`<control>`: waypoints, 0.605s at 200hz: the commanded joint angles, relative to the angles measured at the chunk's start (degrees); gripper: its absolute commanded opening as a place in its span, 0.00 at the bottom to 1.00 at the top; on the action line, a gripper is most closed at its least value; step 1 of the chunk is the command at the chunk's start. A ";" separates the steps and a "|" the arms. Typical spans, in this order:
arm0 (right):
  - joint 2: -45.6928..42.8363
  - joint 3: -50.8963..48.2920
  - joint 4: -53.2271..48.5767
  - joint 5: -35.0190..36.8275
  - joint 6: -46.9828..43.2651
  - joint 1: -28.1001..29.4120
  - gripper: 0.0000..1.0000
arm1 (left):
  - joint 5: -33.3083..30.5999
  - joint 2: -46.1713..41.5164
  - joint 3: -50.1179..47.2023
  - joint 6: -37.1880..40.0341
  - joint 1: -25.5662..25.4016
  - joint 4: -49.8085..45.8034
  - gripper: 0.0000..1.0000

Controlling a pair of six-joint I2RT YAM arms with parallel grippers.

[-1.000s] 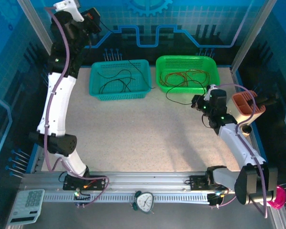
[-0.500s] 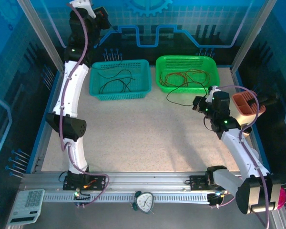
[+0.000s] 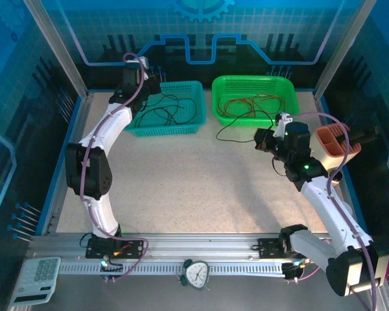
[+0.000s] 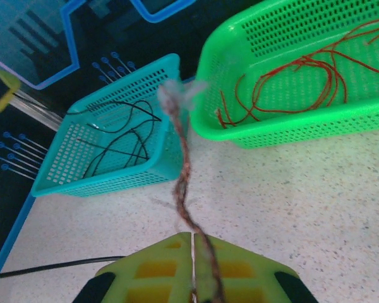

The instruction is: Untangle the cables

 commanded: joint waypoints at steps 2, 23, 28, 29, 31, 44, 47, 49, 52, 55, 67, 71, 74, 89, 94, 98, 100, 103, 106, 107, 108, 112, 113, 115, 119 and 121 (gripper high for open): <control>-0.25 3.51 -0.37 0.41 -0.40 2.25 0.00 | -0.93 -2.46 0.73 2.77 0.45 -0.16 0.06; 0.28 4.92 -0.28 1.49 -0.40 4.55 0.00 | -2.45 -1.29 1.40 4.32 0.52 -3.72 0.17; 0.38 5.20 -0.31 1.74 -0.39 5.09 0.00 | -2.58 -1.01 1.51 4.71 0.54 -4.15 0.21; 0.42 5.27 -0.30 1.84 -0.38 5.23 0.00 | -2.65 -0.95 1.54 4.81 0.63 -4.31 0.22; 0.45 5.37 -0.35 1.96 -0.38 5.51 0.00 | -2.88 -0.84 1.61 4.95 0.60 -4.65 0.23; 0.77 6.08 -0.44 2.61 -0.55 6.71 0.00 | -4.32 0.00 2.50 5.46 0.88 -6.84 0.30; 0.81 6.27 -0.58 2.79 -0.60 7.03 0.00 | -4.65 0.21 2.68 5.44 1.01 -7.24 0.31; 0.84 6.34 -0.62 2.92 -0.64 7.08 0.00 | -4.78 0.33 2.75 5.37 1.12 -7.44 0.32; 0.90 6.53 -0.68 3.01 -0.65 7.34 0.00 | -4.98 0.53 2.86 5.43 1.29 -7.75 0.35; 0.90 6.67 -0.72 3.15 -0.65 7.57 0.00 | -5.07 0.72 3.01 5.37 1.51 -8.06 0.38; 0.93 6.99 -0.82 3.55 -0.69 8.20 0.00 | -6.13 1.49 3.94 4.80 2.39 -9.61 0.52; 0.91 7.10 -1.02 3.64 -0.73 8.36 0.00 | -6.45 1.71 4.30 4.61 2.74 -10.24 0.57; 0.84 7.17 -1.14 3.82 -0.76 8.45 0.00 | -6.56 1.82 4.58 4.43 2.93 -10.55 0.60; 0.64 7.68 -1.49 4.37 -0.91 8.97 0.00 | -6.93 2.44 6.03 3.56 4.10 -12.24 0.79; 0.56 7.79 -1.55 4.53 -0.91 9.15 0.00 | -6.94 2.38 6.32 3.34 4.49 -12.61 0.83; 0.55 7.88 -1.63 4.58 -0.91 9.23 0.00 | -6.89 2.45 6.69 3.15 4.76 -12.82 0.87; 0.55 7.93 -1.72 4.58 -0.96 9.26 0.00 | -6.86 2.45 6.85 3.04 4.87 -12.95 0.89; 0.55 7.97 -1.71 4.73 -0.99 9.43 0.00 | -6.86 2.37 7.01 2.97 4.99 -13.00 0.92; 0.55 8.06 -1.82 4.77 -0.96 9.41 0.00 | -6.76 2.24 7.17 2.85 5.15 -13.12 0.95; 0.55 8.06 -1.80 4.76 -1.02 9.46 0.00 | -6.76 2.21 7.23 2.82 5.22 -13.15 0.96; 0.55 8.11 -1.83 4.80 -1.05 9.52 0.00 | -6.76 2.20 7.21 2.81 5.25 -13.16 0.97; 0.51 8.20 -1.89 4.87 -1.09 9.61 0.00 | -6.64 2.00 7.40 2.67 5.43 -13.22 0.99; 0.54 8.23 -1.94 4.96 -1.09 9.64 0.00 | -6.61 1.96 7.48 2.65 5.44 -13.19 0.99; 0.55 8.24 -1.93 4.93 -1.09 9.67 0.00 | -6.53 1.89 7.55 2.63 5.50 -13.22 0.99; 0.64 8.37 -1.93 5.07 -1.16 9.75 0.00 | -6.23 1.67 7.64 2.62 5.61 -13.18 0.99; 0.64 8.41 -1.91 5.16 -1.17 9.78 0.00 | -6.06 1.55 7.71 2.62 5.67 -13.15 0.99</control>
